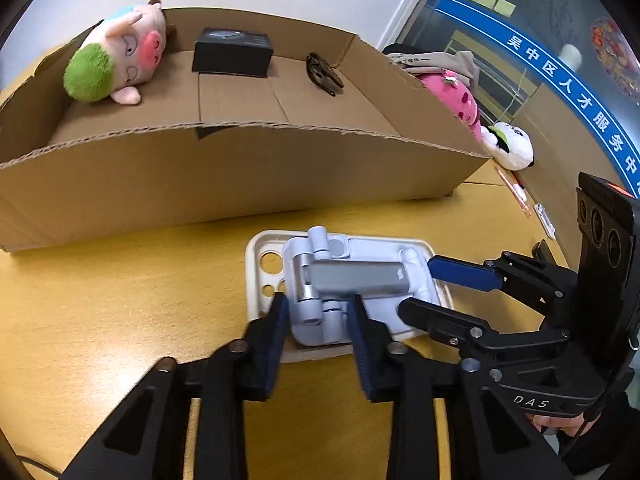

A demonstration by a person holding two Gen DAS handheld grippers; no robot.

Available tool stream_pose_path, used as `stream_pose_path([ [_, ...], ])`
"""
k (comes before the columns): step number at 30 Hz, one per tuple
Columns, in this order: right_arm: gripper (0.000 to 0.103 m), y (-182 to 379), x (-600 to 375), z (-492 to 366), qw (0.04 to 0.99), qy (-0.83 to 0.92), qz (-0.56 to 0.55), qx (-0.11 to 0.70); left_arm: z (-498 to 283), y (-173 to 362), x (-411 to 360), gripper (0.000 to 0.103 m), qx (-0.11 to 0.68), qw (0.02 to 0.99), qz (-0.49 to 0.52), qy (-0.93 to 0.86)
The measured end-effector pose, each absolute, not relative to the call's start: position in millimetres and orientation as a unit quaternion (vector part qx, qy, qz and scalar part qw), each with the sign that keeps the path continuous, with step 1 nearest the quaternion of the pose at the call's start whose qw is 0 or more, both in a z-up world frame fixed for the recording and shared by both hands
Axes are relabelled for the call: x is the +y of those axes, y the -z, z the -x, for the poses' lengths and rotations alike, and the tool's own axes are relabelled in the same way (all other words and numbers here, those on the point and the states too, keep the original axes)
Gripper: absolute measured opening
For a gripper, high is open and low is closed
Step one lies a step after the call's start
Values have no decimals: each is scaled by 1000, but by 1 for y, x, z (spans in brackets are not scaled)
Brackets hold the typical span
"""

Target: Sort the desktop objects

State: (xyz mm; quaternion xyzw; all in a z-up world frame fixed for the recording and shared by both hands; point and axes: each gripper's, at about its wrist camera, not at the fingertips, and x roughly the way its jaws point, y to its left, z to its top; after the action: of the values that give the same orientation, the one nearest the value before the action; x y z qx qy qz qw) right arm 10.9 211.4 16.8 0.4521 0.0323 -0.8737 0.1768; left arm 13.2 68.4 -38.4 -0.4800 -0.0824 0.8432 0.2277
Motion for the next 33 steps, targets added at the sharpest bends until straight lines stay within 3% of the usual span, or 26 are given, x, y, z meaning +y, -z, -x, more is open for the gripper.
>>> stream_pose_path([
  [4, 45, -18, 208, -13, 172, 878, -444, 42, -17, 37, 69, 28, -87, 217, 478, -847],
  [6, 24, -22, 206, -16, 184, 880, -437, 39, -17, 36, 68, 27, -97, 215, 478, -846],
  [9, 24, -23, 199, -19, 182, 881, -434, 60, -20, 31, 67, 27, -95, 209, 472, -851],
  [14, 28, -20, 209, -13, 191, 875, -444, 20, -25, 19, 66, 25, -101, 208, 460, -857],
  [16, 35, -19, 213, -11, 192, 874, -447, 5, -26, 12, 66, 0, -103, 210, 450, -862],
  [19, 40, -19, 214, -10, 202, 872, -447, -8, -29, 4, 72, 0, -100, 230, 443, -861],
  [21, 39, -19, 210, -12, 199, 875, -442, 5, -28, 8, 77, 0, -91, 231, 449, -858],
  [23, 28, -18, 208, -12, 188, 877, -441, 17, -25, 13, 76, 0, -96, 224, 456, -856],
  [25, 24, -18, 212, -10, 188, 876, -444, 9, -24, 15, 71, 0, -95, 212, 456, -859],
  [26, 23, -19, 215, -9, 192, 874, -446, 4, -24, 15, 69, 1, -91, 207, 456, -861],
  [27, 23, -20, 217, -8, 202, 871, -448, 2, -23, 14, 66, 11, -86, 201, 457, -862],
  [28, 27, -20, 219, -6, 217, 866, -450, -1, -22, 14, 64, 31, -85, 199, 458, -862],
  [30, 43, -25, 221, -1, 258, 851, -457, 2, -21, 12, 57, 58, -90, 200, 454, -864],
  [31, 62, -29, 221, 2, 274, 847, -455, 16, -21, 10, 55, 59, -92, 202, 449, -865],
  [32, 74, -34, 220, 4, 282, 847, -449, 39, -22, 9, 52, 59, -91, 207, 445, -866],
  [33, 76, -42, 216, 6, 292, 848, -436, 77, -22, 7, 50, 59, -91, 211, 441, -867],
])
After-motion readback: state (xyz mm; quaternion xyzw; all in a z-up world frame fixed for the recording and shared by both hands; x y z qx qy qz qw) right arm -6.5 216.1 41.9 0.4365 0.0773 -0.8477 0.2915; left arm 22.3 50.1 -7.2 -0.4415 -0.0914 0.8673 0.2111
